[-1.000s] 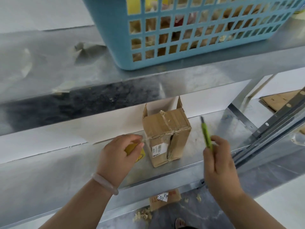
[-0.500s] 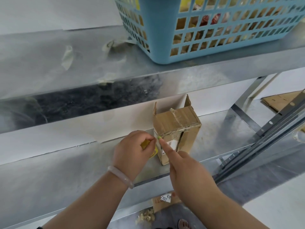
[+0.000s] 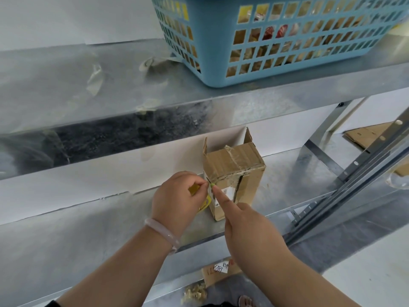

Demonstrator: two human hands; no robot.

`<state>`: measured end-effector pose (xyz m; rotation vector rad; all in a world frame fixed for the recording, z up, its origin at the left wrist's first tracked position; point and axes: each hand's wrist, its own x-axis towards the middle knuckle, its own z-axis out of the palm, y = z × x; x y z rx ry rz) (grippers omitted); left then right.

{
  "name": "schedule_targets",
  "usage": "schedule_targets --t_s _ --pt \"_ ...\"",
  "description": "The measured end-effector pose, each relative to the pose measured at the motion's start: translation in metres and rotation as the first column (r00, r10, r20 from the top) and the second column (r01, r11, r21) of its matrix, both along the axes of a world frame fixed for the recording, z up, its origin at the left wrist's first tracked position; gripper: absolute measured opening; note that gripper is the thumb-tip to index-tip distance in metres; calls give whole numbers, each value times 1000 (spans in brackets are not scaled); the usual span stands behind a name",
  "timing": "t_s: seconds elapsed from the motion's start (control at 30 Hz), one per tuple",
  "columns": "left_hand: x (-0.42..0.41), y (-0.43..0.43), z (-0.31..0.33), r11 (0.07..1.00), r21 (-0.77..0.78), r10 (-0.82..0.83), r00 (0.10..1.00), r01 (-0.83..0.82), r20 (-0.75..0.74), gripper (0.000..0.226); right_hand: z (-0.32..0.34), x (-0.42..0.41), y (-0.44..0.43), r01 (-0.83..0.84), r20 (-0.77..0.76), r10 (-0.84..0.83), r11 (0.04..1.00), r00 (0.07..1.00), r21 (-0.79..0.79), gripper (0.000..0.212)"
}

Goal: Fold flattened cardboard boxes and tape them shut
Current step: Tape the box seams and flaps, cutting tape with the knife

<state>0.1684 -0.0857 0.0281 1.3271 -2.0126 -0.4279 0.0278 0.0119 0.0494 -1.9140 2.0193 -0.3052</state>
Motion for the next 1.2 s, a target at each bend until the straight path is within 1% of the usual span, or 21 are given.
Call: schedule_targets --t_s 0.1,0.3,0.47,0.6,0.67,0.73,0.8,0.87,0.93,0.97,1.0,1.03,1.07,1.1,1.13,1.17,1.2 --pt "-2 4 -1 1000 -1 -2 1000 2 -7 3 -1 0 -1 9 -7 -9 1000 1000 14 70" --pt "1 8 -1 1000 -17 9 1000 -8 11 3 -5 -1 -6 -5 33 5 1000 999 14 73" --pt "1 6 2 998 -21 59 997 -60 -39 7 -4 -1 -3 -28 28 27 999 999 15 72" --pt "-5 15 3 998 -64 10 1000 -10 11 18 -6 -5 -15 -23 14 23 1000 1000 12 72" --pt "-3 14 3 997 -61 35 999 -35 0 14 -7 -8 -15 -28 16 28 1000 999 13 71" --pt "8 5 0 995 -53 87 996 -86 9 11 -9 -13 -7 -78 35 78 997 996 -12 73" --pt "22 -5 -6 992 -38 123 991 -121 54 13 -14 -21 4 -178 74 184 981 980 -81 76" --pt "34 -12 -15 990 -32 143 984 -141 105 12 -20 -37 11 -248 110 279 941 954 -232 72" --pt "42 -15 -27 987 -63 158 971 -149 179 19 -27 -61 13 -245 133 327 874 936 -421 64" --pt "45 -17 -33 984 -90 171 962 -155 215 24 -34 -75 14 -220 108 319 826 942 -518 61" --pt "48 -19 -37 980 -119 183 952 -158 244 29 -40 -90 13 -166 97 271 796 958 -583 58" --pt "51 -21 -42 977 -145 191 945 -156 267 33 -44 -104 10 -74 124 186 793 975 -605 54" --pt "54 -23 -47 975 -171 191 938 -145 290 34 -47 -116 5 37 172 78 813 982 -582 53" --pt "56 -24 -53 972 -196 191 928 -132 321 35 -52 -128 -3 132 190 -39 852 981 -507 54" --pt "58 -25 -60 969 -215 196 910 -123 364 34 -57 -138 -13 194 167 -139 906 976 -377 59" --pt "59 -24 -67 968 -222 204 889 -119 411 33 -65 -147 -24 230 112 -210 949 971 -216 66" --pt "60 -23 -75 967 -223 211 869 -120 448 32 -74 -153 -36 254 40 -252 966 967 -56 72"
